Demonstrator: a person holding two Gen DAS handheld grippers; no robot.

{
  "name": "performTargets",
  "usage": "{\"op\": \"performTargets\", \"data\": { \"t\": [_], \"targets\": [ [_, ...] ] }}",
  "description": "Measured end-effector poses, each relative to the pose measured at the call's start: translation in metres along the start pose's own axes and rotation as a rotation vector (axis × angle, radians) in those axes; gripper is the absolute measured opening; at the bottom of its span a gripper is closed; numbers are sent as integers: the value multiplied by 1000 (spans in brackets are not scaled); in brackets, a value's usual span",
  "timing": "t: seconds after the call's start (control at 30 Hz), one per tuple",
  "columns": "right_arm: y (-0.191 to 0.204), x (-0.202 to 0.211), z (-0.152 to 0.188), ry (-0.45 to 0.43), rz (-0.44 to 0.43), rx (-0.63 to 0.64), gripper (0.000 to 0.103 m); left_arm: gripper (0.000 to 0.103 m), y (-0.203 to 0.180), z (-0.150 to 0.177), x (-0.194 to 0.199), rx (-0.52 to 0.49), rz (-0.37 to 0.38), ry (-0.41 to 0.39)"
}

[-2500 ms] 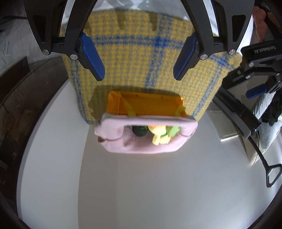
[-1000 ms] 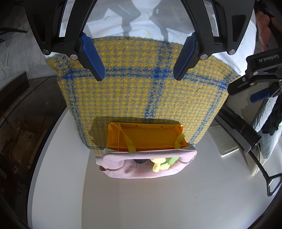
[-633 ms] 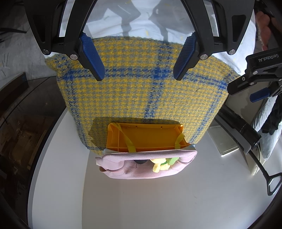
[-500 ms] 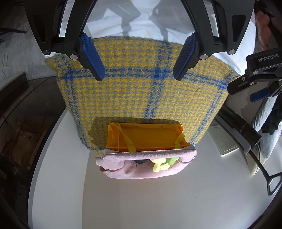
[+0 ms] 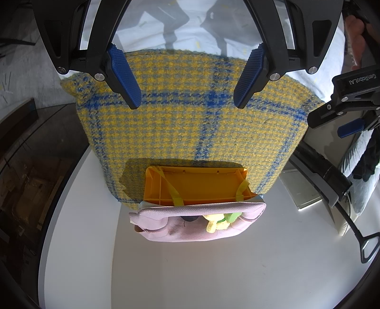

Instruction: Organize objects

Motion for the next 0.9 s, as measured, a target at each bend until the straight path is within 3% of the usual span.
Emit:
{"op": "performTargets", "data": {
  "t": [0.53,0.9],
  "targets": [
    [-1,-3,1,0,3,3,80,103,-4,6,-8,-21,30,36],
    [-4,-4,1,1,1,-5,80,103,-2,2,-4,-39,31,7]
  ]
}}
Point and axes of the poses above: each gripper's, at about its wrist camera, not at the fingertips, and x roughly against the way its jaws point, y to its left, z to its underside, the point moved 8 cm from there along -x, roughly the way its jaws point, and after that the axes turned 12 degrees about -x, right-handed, at the moved point
